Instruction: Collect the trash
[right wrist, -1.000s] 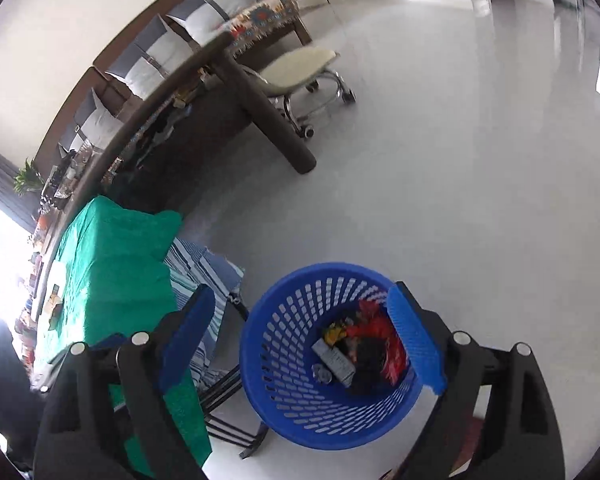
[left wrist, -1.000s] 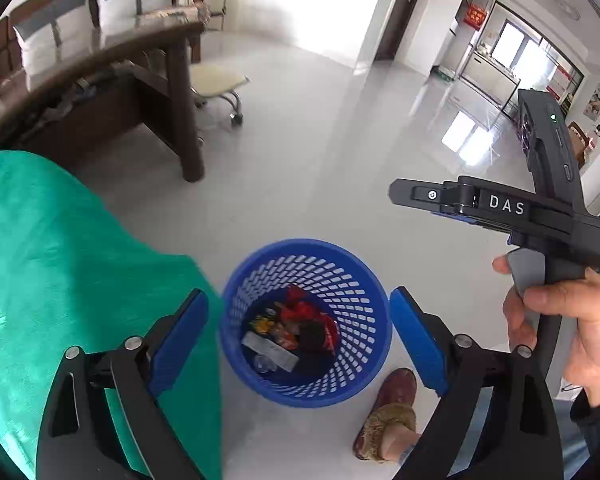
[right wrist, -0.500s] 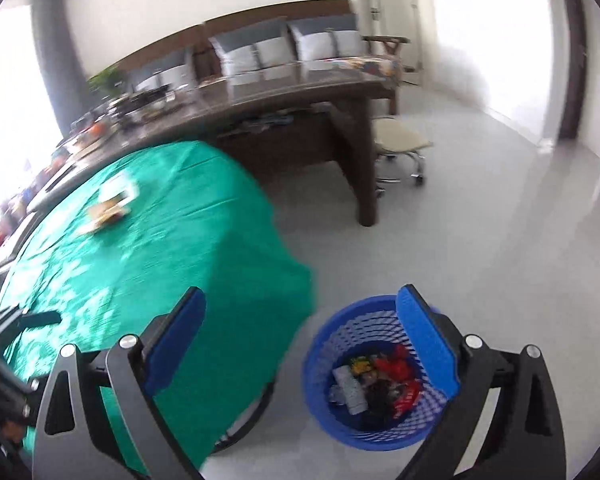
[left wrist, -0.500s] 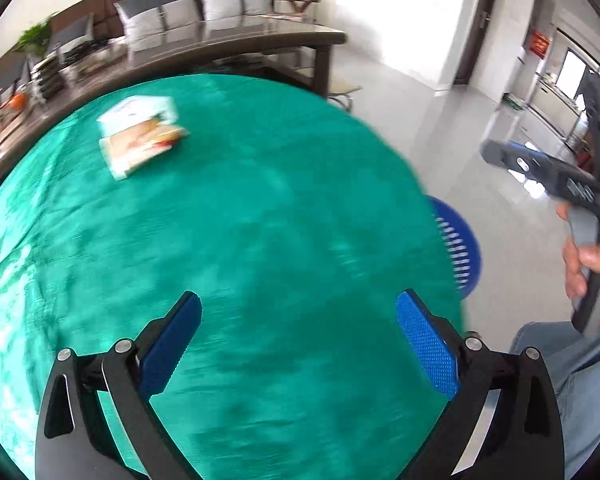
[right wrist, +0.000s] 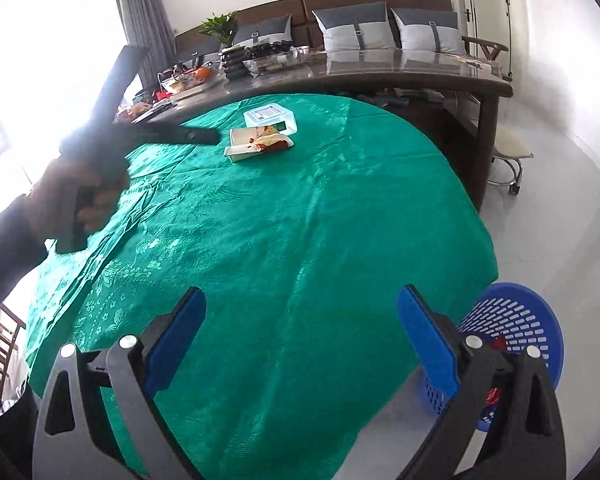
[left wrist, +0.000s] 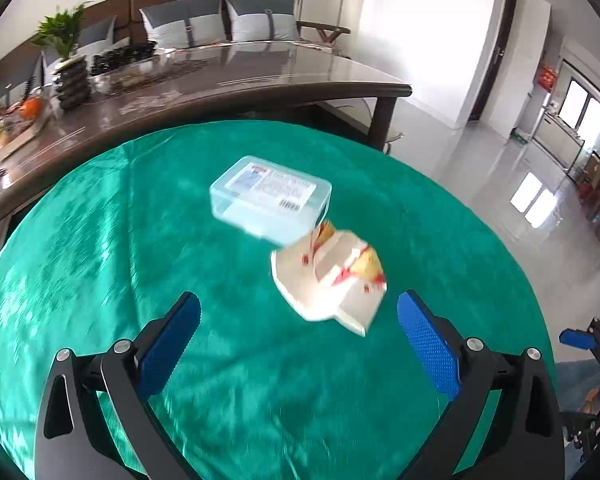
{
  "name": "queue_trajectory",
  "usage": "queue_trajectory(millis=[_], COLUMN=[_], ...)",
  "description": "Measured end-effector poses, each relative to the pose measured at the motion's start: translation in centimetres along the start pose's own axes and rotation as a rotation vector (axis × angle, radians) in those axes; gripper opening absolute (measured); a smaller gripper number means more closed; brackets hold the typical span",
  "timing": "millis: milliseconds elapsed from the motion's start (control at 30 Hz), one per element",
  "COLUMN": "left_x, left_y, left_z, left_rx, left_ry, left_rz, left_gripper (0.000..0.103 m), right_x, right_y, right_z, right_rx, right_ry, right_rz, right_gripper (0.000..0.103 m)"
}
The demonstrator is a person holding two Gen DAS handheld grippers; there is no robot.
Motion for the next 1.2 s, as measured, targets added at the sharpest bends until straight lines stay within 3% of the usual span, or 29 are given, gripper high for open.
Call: queue_trajectory(millis=[133, 267, 367, 433, 467, 533, 700, 833, 1067, 1200], left_x=[3.5, 5.6, 5.0, 4.5, 4.5, 3.8, 0.4, -2.0, -5.6, -6.9], left_y=[-1.0, -0.8, -0.5, -0.3, -0.2, 0.3, 2.3, 5.0, 9.8, 11.3], left_z=[-0.8, -2.1, -3.0, -3.2, -3.2, -3.2, -1.4, 2.6, 7.6, 8.4], left_rx=[0.008, 0.045, 0.062, 0.054, 0.055, 0.040, -0.003, -0.105, -0.238, -0.265], left_ry=[0.026, 0.107, 0.175, 0.202, 0.197, 0.211, 0.123, 0.049, -0.014, -0.012], left_rz=[0.039, 0.070, 0.057, 0.064, 0.066, 0.067, 0.043, 0.061, 0.101, 0.105], left_gripper=[0.096, 0.079, 0.056, 0.026, 0.026, 0.015, 0.008, 0.008, 0.008, 0.009], right_x=[-0.2, -0.3, -0.3, -0.3, -0.3, -0.3, 0.7, 3.6, 16.2, 22.5], right_y=[-0.5, -0.7, -0.9, -0.9, -0.9, -0.9, -1.5, -4.6, -14.8, -18.1], right_z=[-0.5, -1.4, -1.7, -1.7, -1.8, -1.9, -2.1, -1.8, -1.0, -0.5], right_rx=[0.016, 0.021, 0.014, 0.008, 0.007, 0.008, 0.007, -0.038, -0.083, -0.130], right_ry=[0.000, 0.017, 0.027, 0.033, 0.033, 0.033, 0.034, 0.016, -0.076, -0.043], right_rz=[-0.024, -0.032, -0.034, -0.034, -0.035, -0.031, 0.009, 0.070, 0.157, 0.213], right_gripper=[0.093, 0.093, 0.093, 0.093, 0.093, 0.093, 0.093, 0.093, 0.093, 0.093])
Point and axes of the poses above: each gripper's, at about its wrist camera, not at the fingertips, and x roughly the way its jaws point, z to its left, y to its underside, the point moved 8 cm from there along x, roughly the way its jaws point, and after that the axes turned 13 degrees about -y, right-handed, at the moved point
